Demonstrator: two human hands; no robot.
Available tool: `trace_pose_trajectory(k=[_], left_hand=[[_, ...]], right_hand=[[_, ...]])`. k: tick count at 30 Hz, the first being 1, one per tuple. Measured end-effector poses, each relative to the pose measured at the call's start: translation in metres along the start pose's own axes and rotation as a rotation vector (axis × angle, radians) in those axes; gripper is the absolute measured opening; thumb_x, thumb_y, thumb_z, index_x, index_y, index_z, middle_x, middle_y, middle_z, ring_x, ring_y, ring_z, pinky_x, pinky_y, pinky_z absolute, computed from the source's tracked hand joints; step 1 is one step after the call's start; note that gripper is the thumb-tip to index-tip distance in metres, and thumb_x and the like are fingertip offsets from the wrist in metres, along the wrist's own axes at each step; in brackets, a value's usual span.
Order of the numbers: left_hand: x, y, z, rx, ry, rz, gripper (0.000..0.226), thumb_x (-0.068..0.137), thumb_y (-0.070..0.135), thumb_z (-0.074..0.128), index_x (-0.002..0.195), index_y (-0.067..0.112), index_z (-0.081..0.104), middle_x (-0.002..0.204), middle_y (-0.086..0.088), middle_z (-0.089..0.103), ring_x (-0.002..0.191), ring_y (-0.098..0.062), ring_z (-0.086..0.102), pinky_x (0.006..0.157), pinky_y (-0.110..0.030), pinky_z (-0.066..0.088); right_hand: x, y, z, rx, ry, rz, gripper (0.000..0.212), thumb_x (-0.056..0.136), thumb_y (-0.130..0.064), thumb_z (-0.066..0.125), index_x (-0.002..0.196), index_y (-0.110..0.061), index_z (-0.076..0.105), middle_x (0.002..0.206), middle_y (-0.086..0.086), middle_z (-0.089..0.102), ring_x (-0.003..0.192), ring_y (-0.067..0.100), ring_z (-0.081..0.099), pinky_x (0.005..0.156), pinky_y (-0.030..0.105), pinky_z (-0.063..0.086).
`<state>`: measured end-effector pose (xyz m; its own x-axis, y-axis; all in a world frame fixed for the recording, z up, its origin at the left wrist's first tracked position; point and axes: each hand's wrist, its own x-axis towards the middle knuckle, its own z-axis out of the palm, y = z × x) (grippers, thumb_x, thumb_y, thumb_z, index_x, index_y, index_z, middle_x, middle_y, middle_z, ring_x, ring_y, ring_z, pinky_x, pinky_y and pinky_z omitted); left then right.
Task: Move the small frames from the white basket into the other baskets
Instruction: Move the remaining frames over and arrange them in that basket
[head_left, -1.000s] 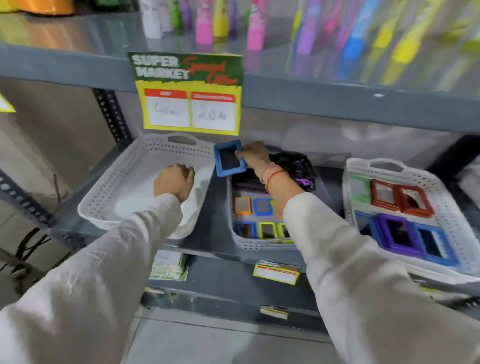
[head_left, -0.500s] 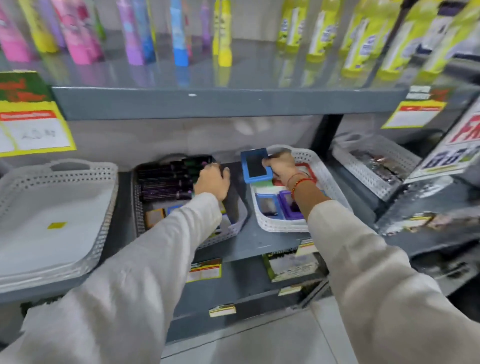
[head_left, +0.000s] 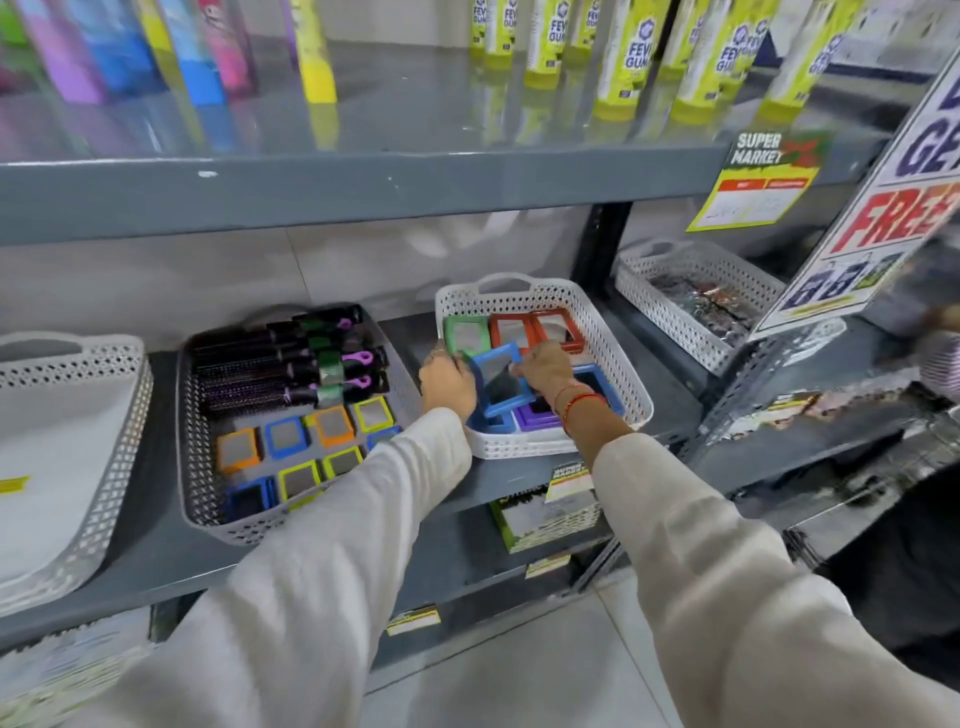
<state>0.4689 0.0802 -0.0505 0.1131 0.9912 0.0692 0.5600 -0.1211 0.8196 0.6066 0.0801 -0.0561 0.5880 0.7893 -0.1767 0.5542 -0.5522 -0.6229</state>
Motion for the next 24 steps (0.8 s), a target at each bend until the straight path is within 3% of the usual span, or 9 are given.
trace_pose_trajectory(k=[4,7,13,24], left_hand=[[-0.002,0.001,0.010,-0.059,0.017,-0.051,0.029,0.096,0.004,0.038,0.121,-0.004,0.050,0.119,-0.027,0.059,0.110,-0.038,0.057,0.088,-0.037,0.044],[-0.004,0.001,0.012,-0.030,-0.023,-0.121,0.032,0.096,0.001,0.037,0.126,-0.005,0.046,0.124,-0.026,0.057,0.116,-0.038,0.054,0.093,-0.039,0.042],[-0.006,-0.011,0.022,0.028,-0.082,-0.199,0.035,0.095,0.000,0.037,0.129,-0.006,0.043,0.128,-0.028,0.054,0.119,-0.040,0.051,0.095,-0.041,0.042],[-0.007,-0.014,0.022,-0.023,-0.072,-0.201,0.034,0.097,0.001,0.034,0.129,-0.002,0.044,0.128,-0.026,0.054,0.118,-0.039,0.052,0.095,-0.039,0.042]], right_hand=[[-0.006,0.004,0.015,-0.008,-0.022,0.008,0.021,0.086,-0.022,0.066,0.083,-0.002,0.061,0.114,0.021,0.066,0.106,0.030,0.063,0.087,0.034,0.049],[-0.005,0.007,0.026,0.042,-0.028,0.043,0.023,0.083,-0.021,0.068,0.091,-0.004,0.056,0.107,0.019,0.065,0.091,0.025,0.060,0.071,0.028,0.045],[-0.011,0.008,0.035,0.087,-0.051,0.048,0.038,0.085,-0.013,0.066,0.117,0.003,0.054,0.120,0.019,0.061,0.109,0.033,0.062,0.085,0.036,0.053],[-0.024,0.004,0.039,-0.301,0.030,-0.104,0.028,0.090,-0.008,0.059,0.118,-0.003,0.056,0.121,0.016,0.062,0.116,0.032,0.057,0.087,0.037,0.051]])
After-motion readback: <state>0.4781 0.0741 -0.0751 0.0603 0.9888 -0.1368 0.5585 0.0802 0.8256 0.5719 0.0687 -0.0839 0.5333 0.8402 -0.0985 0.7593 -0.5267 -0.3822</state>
